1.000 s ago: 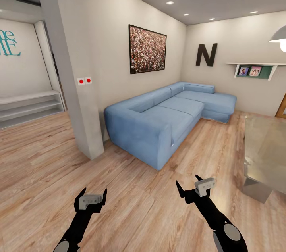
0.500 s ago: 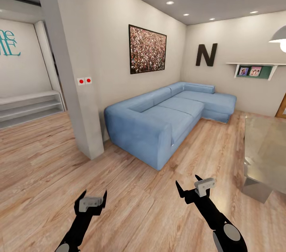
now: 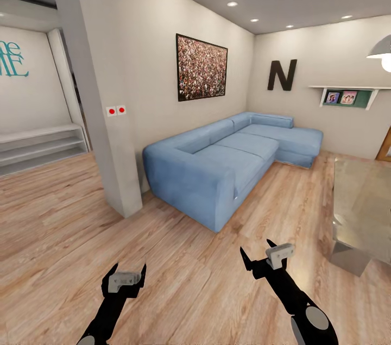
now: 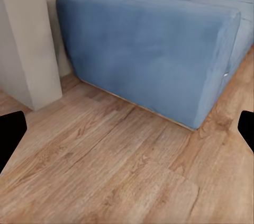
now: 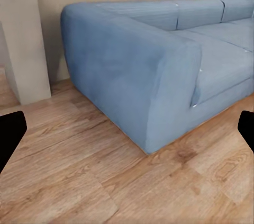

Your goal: Put the three can of soda from the living room inside the tash can in the kitchen.

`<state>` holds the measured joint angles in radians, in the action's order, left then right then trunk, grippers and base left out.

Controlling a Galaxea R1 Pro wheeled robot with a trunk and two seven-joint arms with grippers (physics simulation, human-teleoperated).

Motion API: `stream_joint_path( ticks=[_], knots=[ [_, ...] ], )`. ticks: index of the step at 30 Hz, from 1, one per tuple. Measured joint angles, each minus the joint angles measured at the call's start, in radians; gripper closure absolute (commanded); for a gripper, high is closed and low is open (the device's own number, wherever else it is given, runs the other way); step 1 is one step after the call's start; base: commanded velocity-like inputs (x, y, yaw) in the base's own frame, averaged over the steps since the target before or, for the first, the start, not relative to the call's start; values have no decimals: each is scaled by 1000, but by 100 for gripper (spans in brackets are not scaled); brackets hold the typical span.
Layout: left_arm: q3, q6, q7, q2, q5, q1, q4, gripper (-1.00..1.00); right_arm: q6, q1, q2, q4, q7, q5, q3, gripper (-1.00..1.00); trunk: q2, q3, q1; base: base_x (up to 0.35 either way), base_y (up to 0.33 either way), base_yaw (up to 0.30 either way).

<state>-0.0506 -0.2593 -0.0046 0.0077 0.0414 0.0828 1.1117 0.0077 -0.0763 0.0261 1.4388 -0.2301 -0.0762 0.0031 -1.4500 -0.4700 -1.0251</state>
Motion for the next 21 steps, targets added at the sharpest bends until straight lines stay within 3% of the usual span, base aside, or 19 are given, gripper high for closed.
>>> stream_joint_path(
  ticks=[13, 21],
  knots=[
    [0, 0, 0, 0, 0, 0, -1, -100, 0, 0, 0, 0, 0, 1, 0, -100, 0, 0, 0, -134, 0, 0],
    [0, 0, 0, 0, 0, 0, -1, -100, 0, 0, 0, -1, -1, 1, 1, -100, 0, 0, 0, -223, 37, 0]
  ],
)
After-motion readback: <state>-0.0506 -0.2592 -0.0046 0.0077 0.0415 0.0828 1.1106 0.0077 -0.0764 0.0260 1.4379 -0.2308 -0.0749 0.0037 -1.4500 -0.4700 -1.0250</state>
